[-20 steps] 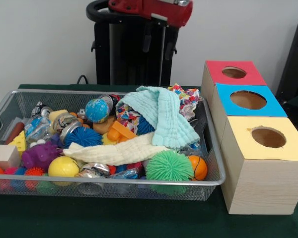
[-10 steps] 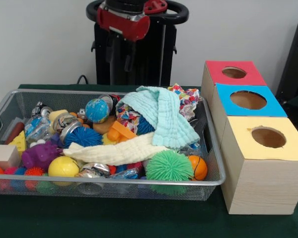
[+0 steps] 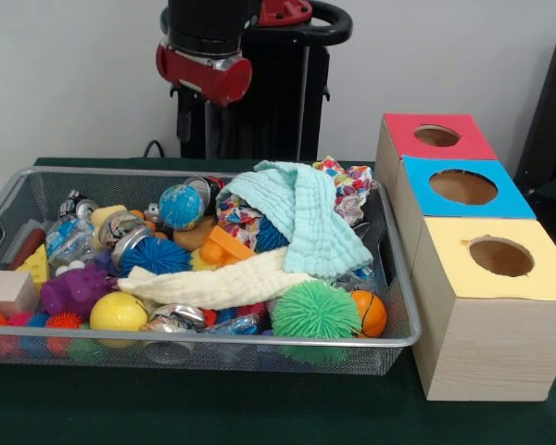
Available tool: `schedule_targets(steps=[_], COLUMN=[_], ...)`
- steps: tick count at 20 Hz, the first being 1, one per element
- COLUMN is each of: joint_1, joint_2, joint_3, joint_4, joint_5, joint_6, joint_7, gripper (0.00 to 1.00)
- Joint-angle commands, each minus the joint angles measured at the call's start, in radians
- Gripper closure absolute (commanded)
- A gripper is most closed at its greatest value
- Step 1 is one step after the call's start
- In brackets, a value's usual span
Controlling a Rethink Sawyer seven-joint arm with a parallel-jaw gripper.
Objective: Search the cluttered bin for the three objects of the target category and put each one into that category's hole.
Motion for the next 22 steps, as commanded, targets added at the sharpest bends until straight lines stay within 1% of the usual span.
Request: schedule_targets(steps=[1,4,7,12,19,22], joint_1=[-0.060,-0.096,-0.137,-0.185,-0.200,-0.211], joint_2=[0.094,0.186,0.239,0.258,0.299,0.293], joint_3=[0.113,0.123,0.145,0.170,0.173,0.171], joint_4=[0.015,0.003,-0.013,-0.021,-0.037,-0.027], joint_5=[-0.106,-0.151,-0.185,-0.229,-0.278,-0.292], joint_6=[-0.158,-0.259,-0.295,-0.297,-0.335,-0.338], joint_7=[-0.071,-0.052,-0.060,-0.069,-0.040,-0.039], gripper=[0.00,0.00,0.00,0.00,0.00,0.00])
